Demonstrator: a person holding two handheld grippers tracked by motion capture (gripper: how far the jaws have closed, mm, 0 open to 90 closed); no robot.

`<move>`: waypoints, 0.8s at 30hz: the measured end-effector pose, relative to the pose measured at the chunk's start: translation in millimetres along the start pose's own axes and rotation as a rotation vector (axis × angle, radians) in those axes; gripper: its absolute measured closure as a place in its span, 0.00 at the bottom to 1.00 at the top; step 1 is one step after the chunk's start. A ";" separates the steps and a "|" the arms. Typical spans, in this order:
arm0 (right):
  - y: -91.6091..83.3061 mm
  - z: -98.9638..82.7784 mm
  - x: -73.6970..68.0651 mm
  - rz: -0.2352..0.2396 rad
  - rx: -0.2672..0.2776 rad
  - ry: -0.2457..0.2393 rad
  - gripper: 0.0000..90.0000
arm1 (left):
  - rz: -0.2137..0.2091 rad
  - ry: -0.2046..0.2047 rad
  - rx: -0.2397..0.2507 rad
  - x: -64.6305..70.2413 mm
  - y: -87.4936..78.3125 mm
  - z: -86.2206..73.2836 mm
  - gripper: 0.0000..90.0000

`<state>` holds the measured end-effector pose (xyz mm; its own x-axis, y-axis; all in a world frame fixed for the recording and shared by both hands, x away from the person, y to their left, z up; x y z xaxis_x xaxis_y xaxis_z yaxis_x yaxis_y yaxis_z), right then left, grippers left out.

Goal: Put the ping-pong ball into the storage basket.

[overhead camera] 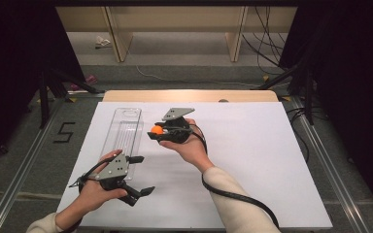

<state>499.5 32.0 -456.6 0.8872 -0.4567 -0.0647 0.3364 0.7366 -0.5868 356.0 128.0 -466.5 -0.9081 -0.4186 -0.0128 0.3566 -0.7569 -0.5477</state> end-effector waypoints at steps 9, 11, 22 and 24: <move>4.8 2.4 0.9 0.002 -0.004 0.003 0.57 | -0.003 0.000 -0.001 0.3 0.0 0.1 0.00; 6.1 2.8 1.1 0.001 -0.005 0.002 0.57 | -0.003 0.000 -0.002 0.3 0.1 0.0 0.00; 14.2 6.2 -0.5 0.007 -0.015 -0.002 0.57 | -0.003 0.003 -0.003 0.6 0.2 0.0 0.00; 15.1 7.6 -0.5 0.008 -0.015 -0.002 0.57 | -0.003 0.004 -0.002 0.7 0.1 0.1 0.00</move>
Point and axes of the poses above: each handheld gripper's, and its own axes: y roughly forward along the jaws, z roughly out of its top, x roughly to its right, the point moved 7 cm from there along y, roughly forward along the jaws, and after that the axes turned 8 degrees about -x, right-handed, at the moved point
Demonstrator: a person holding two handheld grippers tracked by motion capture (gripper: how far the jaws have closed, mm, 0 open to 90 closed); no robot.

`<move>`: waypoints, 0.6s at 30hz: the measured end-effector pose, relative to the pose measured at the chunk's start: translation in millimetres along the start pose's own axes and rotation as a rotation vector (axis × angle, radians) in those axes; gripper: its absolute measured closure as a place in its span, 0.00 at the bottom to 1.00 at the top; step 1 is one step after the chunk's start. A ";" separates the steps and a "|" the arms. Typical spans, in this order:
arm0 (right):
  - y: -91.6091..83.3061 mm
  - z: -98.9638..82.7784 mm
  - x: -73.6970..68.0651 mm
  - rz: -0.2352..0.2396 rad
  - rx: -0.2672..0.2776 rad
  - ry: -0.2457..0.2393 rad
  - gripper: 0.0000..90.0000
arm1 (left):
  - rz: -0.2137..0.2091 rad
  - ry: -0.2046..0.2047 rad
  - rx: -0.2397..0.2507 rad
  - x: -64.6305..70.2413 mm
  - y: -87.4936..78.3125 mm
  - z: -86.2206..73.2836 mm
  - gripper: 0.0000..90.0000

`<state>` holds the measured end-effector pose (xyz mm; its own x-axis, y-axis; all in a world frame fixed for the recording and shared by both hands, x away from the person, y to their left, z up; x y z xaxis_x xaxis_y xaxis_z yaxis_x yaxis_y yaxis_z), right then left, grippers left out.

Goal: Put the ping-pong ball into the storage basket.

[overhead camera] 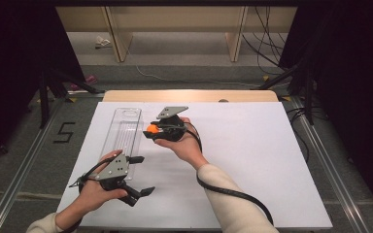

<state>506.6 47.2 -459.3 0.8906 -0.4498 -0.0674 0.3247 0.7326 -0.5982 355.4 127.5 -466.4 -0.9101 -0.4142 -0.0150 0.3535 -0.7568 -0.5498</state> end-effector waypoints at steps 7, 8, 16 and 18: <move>3.0 3.7 0.4 0.000 -0.002 -0.001 0.57 | 0.000 0.000 -0.001 0.1 0.1 0.0 0.00; 3.3 4.0 0.6 -0.001 -0.003 -0.003 0.57 | 0.000 0.000 -0.001 0.1 0.1 0.0 0.00; 7.1 6.9 0.1 0.002 -0.008 -0.006 0.57 | 0.002 0.000 -0.001 0.2 0.1 0.0 0.00; 8.3 7.8 -0.4 0.003 -0.009 -0.006 0.57 | 0.002 0.001 -0.001 0.2 0.1 0.0 0.00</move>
Point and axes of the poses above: each handheld gripper's, and its own axes: y roughly forward along the jaws, z roughly out of its top, x roughly to its right, the point moved 7 cm from there along y, roughly forward along the jaws, and after that the axes turned 8 degrees about -x, right-handed, at the moved point
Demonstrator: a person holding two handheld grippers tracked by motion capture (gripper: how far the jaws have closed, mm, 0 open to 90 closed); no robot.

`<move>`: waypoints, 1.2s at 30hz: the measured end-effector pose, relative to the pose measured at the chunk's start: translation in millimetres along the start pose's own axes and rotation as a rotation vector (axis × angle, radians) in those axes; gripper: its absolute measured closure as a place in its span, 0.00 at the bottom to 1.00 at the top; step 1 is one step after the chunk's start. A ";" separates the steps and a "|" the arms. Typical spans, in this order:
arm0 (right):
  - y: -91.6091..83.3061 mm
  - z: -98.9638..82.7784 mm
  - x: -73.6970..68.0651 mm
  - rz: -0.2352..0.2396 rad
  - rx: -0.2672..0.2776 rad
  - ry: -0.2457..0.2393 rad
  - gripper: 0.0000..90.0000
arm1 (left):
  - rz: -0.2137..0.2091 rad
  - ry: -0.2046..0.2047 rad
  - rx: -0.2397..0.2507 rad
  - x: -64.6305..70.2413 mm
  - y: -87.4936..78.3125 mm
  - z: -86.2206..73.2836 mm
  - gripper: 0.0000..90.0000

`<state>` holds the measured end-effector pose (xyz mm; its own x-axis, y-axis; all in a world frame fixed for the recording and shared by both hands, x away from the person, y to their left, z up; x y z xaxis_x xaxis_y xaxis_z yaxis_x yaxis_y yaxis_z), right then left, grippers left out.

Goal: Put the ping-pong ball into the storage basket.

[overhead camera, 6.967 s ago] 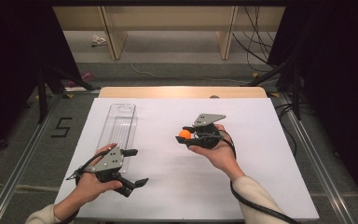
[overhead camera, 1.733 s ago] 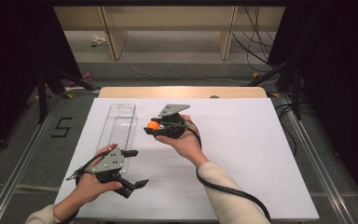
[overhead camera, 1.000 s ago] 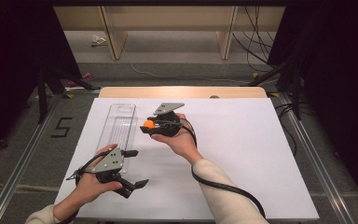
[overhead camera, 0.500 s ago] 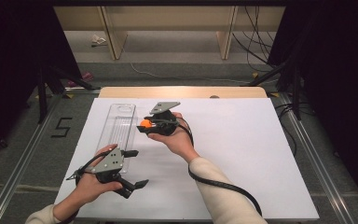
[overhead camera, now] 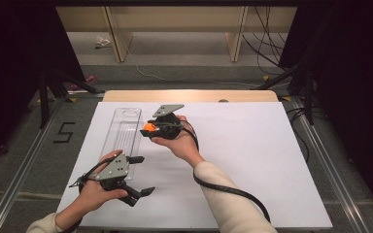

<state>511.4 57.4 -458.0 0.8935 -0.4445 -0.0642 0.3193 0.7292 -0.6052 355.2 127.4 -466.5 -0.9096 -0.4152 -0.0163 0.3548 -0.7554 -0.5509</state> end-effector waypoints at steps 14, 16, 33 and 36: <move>8.5 4.7 -1.3 0.008 -0.009 -0.006 0.57 | -0.001 0.001 0.000 0.2 0.0 0.0 0.00; 9.7 5.3 -1.5 0.011 -0.011 -0.006 0.57 | -0.001 0.001 0.000 0.2 0.0 0.0 0.00; 20.6 12.4 -3.2 0.017 -0.021 -0.015 0.57 | -0.005 0.004 0.000 0.8 0.3 0.1 0.00; 21.7 14.2 -3.9 0.018 -0.021 -0.016 0.57 | -0.005 0.006 0.000 0.8 0.3 0.1 0.00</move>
Point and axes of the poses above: each handheld gripper's, and its own axes: y roughly forward along the jaws, z roughly out of its top, x roughly to its right, the point moved 7 cm from there along y, roughly forward along the jaws, and after that the axes turned 8 degrees about -x, right-handed, at the moved point
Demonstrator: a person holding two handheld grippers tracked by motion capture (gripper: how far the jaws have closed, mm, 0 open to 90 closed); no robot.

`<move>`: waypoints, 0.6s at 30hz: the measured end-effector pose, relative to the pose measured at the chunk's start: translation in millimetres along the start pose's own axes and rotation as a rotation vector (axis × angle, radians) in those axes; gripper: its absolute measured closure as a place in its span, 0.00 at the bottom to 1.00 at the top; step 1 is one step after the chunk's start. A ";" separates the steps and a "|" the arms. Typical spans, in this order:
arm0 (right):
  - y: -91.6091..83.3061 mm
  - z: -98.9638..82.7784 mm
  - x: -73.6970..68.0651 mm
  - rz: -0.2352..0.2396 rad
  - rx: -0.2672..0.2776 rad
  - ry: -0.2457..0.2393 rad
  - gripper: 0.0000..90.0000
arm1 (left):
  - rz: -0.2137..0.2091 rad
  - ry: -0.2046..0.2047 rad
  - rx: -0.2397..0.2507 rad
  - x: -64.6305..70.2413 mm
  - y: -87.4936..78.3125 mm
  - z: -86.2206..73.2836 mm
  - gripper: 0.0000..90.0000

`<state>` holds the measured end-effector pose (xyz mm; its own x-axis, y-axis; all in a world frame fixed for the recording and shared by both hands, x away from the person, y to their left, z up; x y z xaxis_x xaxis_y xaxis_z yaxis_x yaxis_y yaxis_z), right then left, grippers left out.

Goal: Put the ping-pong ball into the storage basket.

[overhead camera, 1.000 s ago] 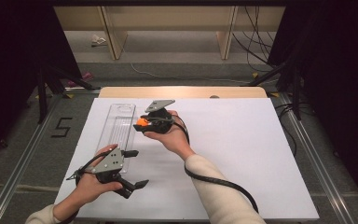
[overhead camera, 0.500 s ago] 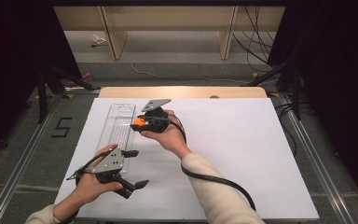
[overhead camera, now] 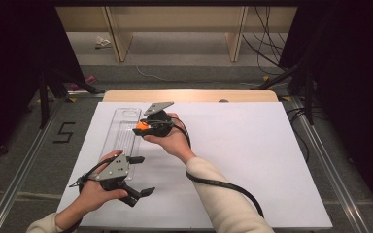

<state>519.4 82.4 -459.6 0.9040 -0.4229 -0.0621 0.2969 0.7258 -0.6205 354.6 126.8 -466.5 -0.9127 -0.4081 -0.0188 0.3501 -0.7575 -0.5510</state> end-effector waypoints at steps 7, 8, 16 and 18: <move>3.3 4.3 -2.1 0.004 -0.001 -0.006 0.57 | 0.000 0.001 0.000 0.1 0.0 0.1 0.00; 3.7 4.9 -2.4 0.005 0.000 -0.007 0.57 | 0.000 0.001 0.000 0.2 0.0 0.1 0.00; 6.3 7.4 -3.8 0.010 -0.002 -0.010 0.57 | 0.000 0.001 -0.001 0.2 0.0 0.0 0.00; 6.9 7.7 -4.0 0.009 -0.002 -0.010 0.57 | 0.000 0.001 -0.001 0.2 0.0 0.0 0.00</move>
<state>520.2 93.3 -457.6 0.9098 -0.4106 -0.0601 0.2878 0.7286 -0.6215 354.5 126.7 -466.5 -0.9130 -0.4076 -0.0198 0.3499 -0.7570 -0.5518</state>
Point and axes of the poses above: each handheld gripper's, and its own axes: y roughly forward along the jaws, z roughly out of its top, x roughly to its right, the point moved 7 cm from there along y, roughly forward along the jaws, and after that the axes turned 8 degrees about -x, right-handed, at the moved point
